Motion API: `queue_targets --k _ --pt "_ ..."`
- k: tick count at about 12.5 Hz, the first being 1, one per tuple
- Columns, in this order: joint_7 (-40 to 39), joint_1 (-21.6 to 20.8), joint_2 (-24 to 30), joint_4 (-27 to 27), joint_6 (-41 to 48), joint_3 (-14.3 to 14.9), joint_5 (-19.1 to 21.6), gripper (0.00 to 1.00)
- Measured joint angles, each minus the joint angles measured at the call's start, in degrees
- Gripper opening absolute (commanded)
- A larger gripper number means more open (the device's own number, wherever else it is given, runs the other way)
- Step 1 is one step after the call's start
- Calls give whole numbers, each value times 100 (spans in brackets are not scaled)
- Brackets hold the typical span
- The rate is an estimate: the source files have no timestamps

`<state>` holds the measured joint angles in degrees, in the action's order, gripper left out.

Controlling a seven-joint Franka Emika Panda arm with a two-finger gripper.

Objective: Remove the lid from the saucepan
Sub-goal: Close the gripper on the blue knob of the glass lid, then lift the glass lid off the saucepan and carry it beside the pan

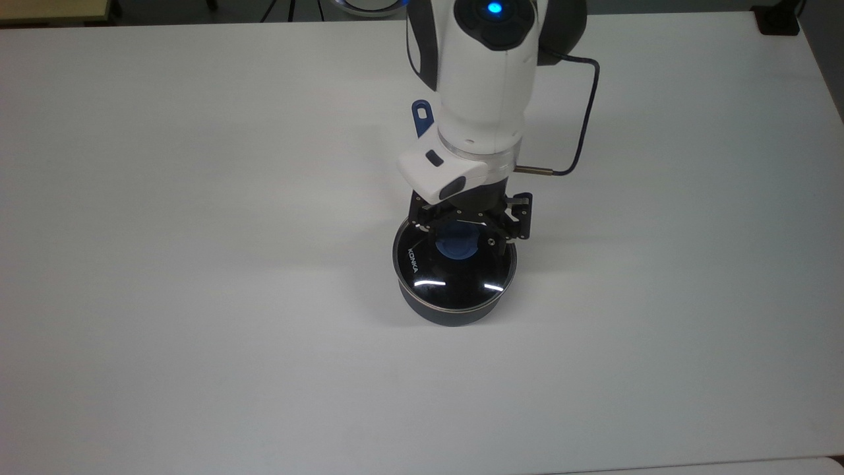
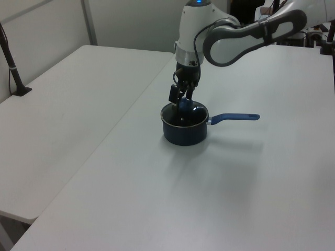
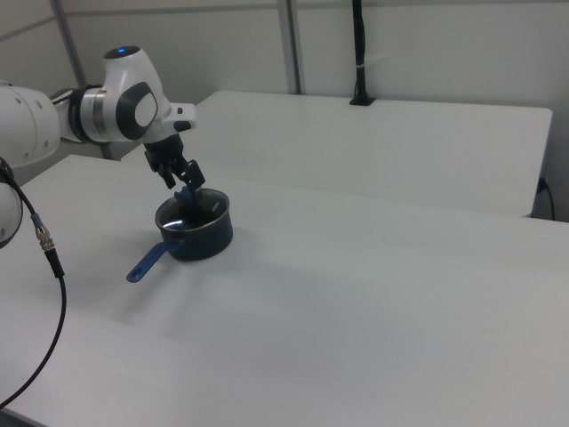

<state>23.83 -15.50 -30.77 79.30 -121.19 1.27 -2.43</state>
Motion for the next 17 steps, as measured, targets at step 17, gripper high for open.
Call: queue_targets --k 17 --pt "-1105 501 1559 651 1038 394 -165 45"
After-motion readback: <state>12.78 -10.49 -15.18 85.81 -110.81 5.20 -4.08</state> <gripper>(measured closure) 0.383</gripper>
